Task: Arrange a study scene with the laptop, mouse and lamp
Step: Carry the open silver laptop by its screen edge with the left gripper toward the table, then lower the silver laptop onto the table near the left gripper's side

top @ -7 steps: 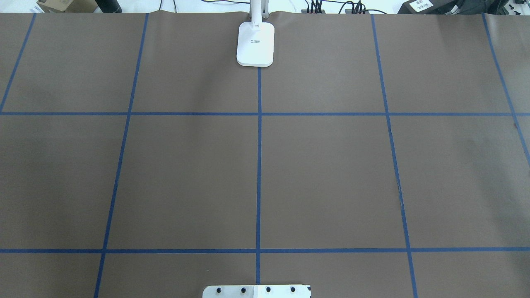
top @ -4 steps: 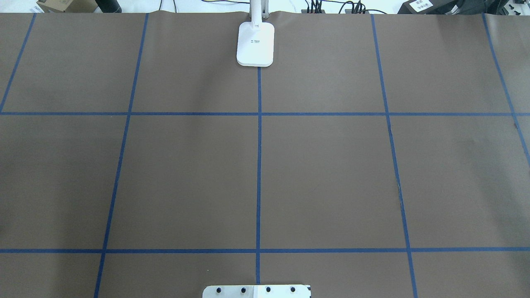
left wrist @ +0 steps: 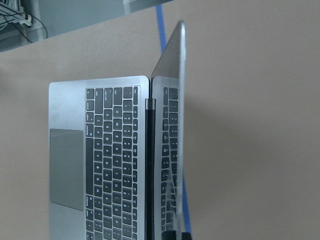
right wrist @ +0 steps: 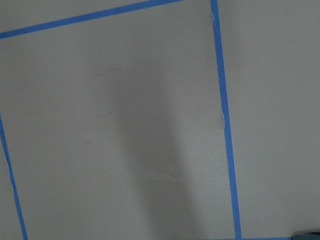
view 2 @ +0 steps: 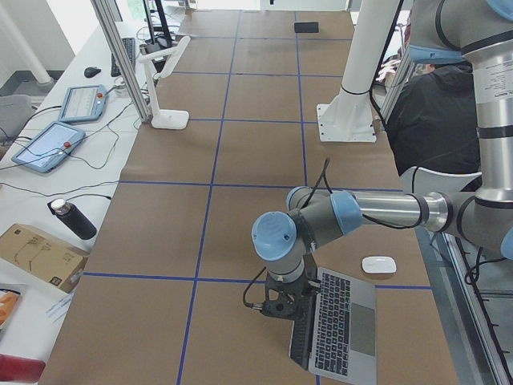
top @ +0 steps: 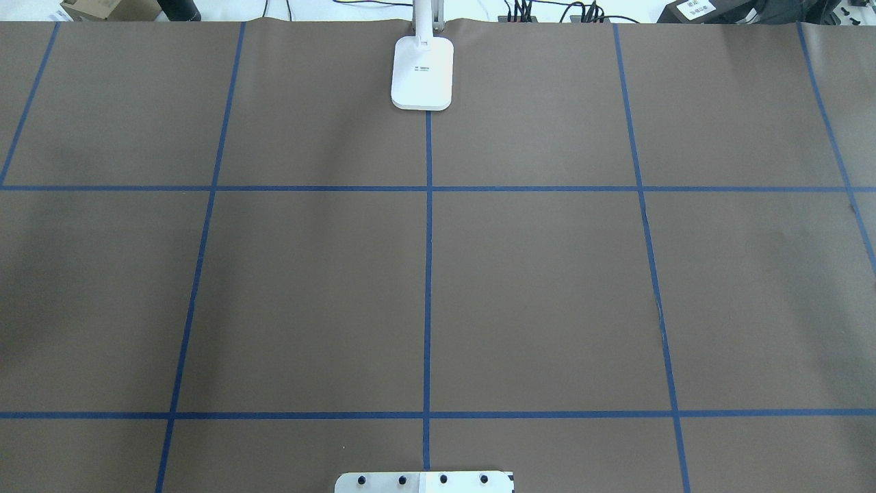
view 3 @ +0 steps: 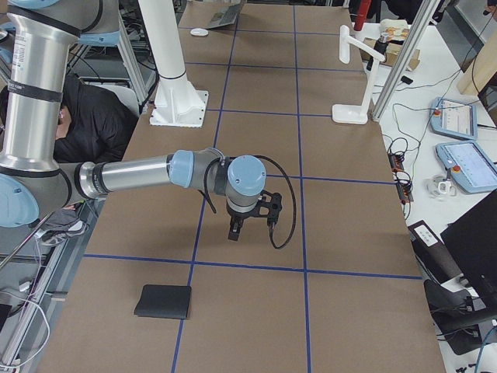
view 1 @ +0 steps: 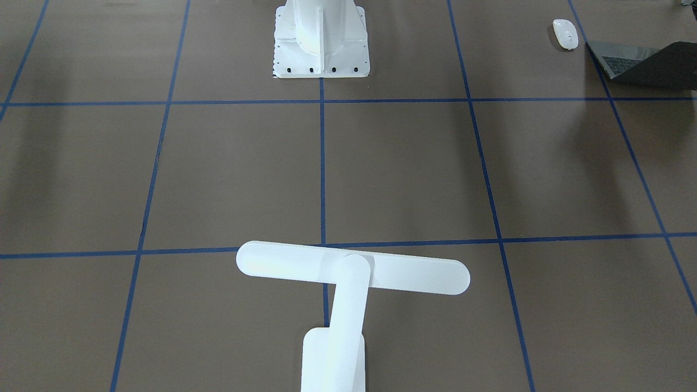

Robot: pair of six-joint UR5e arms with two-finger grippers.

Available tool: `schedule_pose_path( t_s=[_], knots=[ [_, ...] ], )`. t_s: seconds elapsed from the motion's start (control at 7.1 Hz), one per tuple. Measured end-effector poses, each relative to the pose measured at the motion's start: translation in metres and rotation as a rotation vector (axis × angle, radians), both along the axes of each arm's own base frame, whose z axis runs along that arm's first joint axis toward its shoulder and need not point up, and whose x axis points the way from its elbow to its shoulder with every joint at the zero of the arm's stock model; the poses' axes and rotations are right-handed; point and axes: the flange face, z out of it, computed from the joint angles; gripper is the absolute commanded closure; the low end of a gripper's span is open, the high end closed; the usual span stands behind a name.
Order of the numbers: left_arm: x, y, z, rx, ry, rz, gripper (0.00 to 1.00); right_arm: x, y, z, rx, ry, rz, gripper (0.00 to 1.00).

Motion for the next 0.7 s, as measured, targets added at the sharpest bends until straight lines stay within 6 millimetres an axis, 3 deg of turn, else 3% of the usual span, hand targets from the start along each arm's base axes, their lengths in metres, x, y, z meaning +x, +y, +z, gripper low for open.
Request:
schedule_pose_path(
  t_s=[0.42, 0.7],
  knots=[
    [-0.027, -0.077, -0.119, 0.05, -0.012, -0.025, 1.0, 0.0, 0.003, 0.004, -0.013, -0.002, 0.002, 0.0],
    [-0.009, -0.123, -0.199, 0.072, -0.021, 0.001, 1.0, 0.0, 0.004, 0.005, -0.017, 0.0, 0.003, 0.0]
  ],
)
